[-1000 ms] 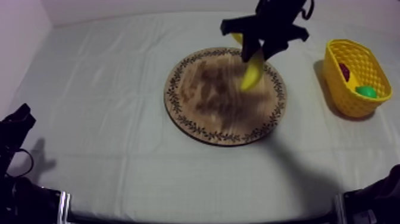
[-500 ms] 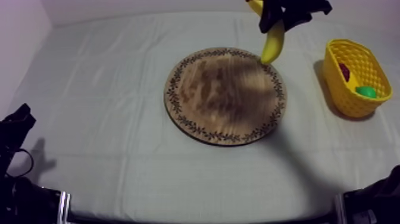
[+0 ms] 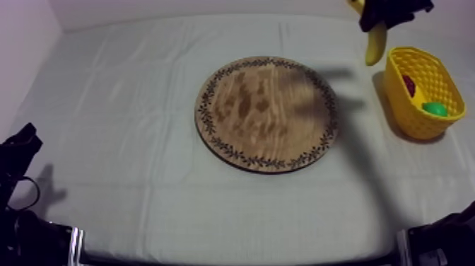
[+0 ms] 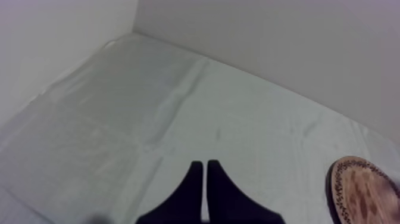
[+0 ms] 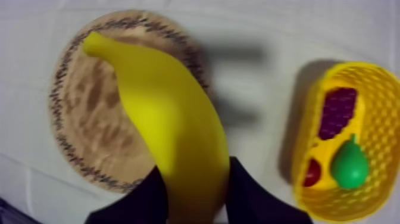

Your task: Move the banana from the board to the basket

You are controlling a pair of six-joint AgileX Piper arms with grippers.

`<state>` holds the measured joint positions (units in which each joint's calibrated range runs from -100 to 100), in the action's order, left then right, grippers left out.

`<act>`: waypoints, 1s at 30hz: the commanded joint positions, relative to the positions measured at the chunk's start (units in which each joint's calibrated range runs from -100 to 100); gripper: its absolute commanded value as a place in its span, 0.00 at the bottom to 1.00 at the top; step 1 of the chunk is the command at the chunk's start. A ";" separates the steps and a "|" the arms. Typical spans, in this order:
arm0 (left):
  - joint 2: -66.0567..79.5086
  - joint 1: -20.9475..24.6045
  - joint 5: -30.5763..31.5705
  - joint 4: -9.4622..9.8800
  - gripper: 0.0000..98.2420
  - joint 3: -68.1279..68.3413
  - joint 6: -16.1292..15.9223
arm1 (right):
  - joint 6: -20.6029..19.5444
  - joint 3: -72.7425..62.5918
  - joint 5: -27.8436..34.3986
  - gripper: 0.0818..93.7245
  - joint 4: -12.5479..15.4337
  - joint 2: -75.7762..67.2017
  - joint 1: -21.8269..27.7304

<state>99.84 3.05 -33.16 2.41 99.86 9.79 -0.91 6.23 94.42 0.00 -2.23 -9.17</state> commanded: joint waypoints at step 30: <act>-0.02 0.02 0.01 0.01 0.00 0.03 0.00 | 12.73 5.26 -5.50 0.29 -6.84 -4.50 20.96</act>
<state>99.84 3.05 -33.16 2.41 99.86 9.79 11.84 11.42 88.98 -6.93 -6.75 11.80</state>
